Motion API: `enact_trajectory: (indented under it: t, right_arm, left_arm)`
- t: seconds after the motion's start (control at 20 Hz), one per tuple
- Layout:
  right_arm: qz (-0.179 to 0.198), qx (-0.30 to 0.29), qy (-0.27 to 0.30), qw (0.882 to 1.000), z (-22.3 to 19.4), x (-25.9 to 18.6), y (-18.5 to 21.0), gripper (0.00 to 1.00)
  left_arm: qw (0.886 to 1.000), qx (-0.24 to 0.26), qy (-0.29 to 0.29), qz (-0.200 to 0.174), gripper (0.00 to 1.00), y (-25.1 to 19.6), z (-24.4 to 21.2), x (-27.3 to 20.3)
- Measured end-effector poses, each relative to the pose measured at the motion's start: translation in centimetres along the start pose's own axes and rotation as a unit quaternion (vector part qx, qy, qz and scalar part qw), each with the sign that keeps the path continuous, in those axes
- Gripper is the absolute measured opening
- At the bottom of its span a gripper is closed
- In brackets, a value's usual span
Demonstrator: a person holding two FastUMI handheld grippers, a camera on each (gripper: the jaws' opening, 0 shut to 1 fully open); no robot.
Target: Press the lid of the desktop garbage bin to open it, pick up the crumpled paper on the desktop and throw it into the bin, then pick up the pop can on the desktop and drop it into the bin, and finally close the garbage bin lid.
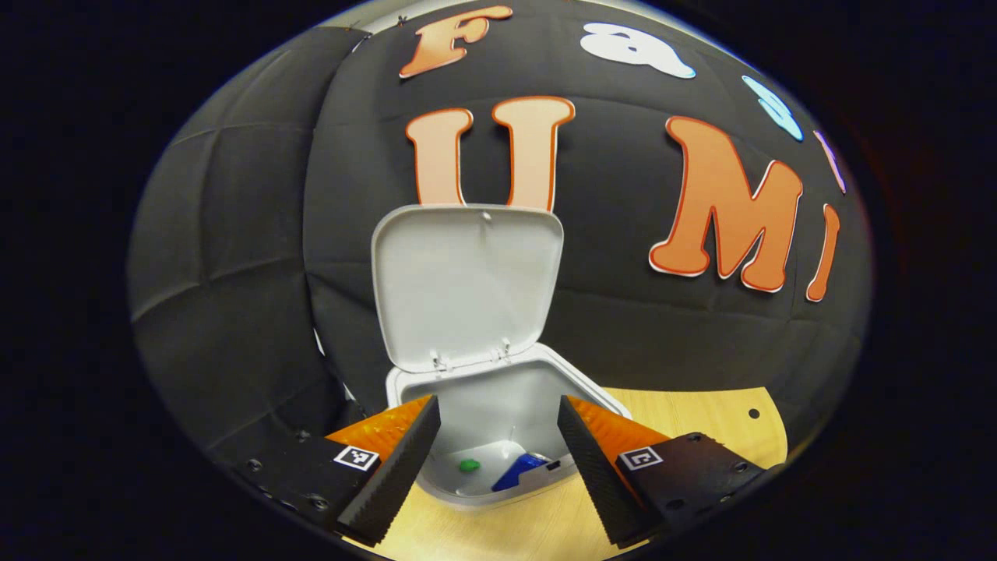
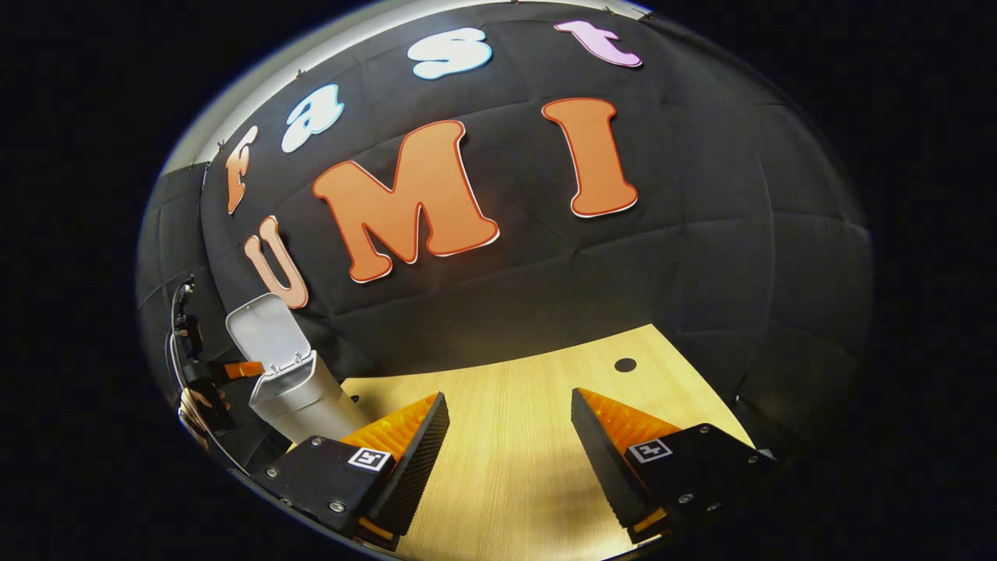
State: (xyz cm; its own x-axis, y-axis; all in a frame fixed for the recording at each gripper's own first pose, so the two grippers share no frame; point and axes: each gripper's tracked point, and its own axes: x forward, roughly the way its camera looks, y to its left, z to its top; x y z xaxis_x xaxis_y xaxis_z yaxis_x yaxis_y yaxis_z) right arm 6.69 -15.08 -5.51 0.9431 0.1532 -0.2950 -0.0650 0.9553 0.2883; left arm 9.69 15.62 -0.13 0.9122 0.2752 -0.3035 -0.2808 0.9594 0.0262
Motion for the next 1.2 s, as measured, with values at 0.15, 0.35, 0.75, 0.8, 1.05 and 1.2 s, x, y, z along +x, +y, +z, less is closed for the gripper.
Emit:
enact_trajectory:
  t: [0.15,0.35,0.75,0.8,1.05,1.2]
  right_arm:
    - [0.013,0.005,0.004,1.0,-0.2,0.7,1.0,0.94]
    - [0.029,0.005,0.008,1.0,-0.7,1.2,2.3,0.94]
    - [0.013,0.029,0.005,0.999,-0.6,1.4,1.2,0.94]
    - [0.009,0.034,0.006,0.999,-0.5,1.5,0.9,0.94]
    - [0.012,0.054,0.002,0.998,0.0,1.9,1.3,0.94]
    - [0.013,0.054,0.004,0.998,-0.3,1.8,1.1,0.95]
  left_arm:
    - [0.999,-0.004,-0.042,0.017,0.95,2.6,4.9,-1.1]
    - [0.994,0.008,-0.09,0.054,0.95,6.6,12.5,0.0]
    - [0.991,0.016,-0.101,0.083,0.95,9.9,21.3,7.0]
    - [0.993,0.015,-0.098,0.068,0.94,8.8,21.4,7.6]
    - [0.999,-0.006,-0.044,0.019,0.93,3.7,18.3,10.8]
    - [0.999,-0.018,-0.029,0.02,0.96,3.2,15.3,10.4]
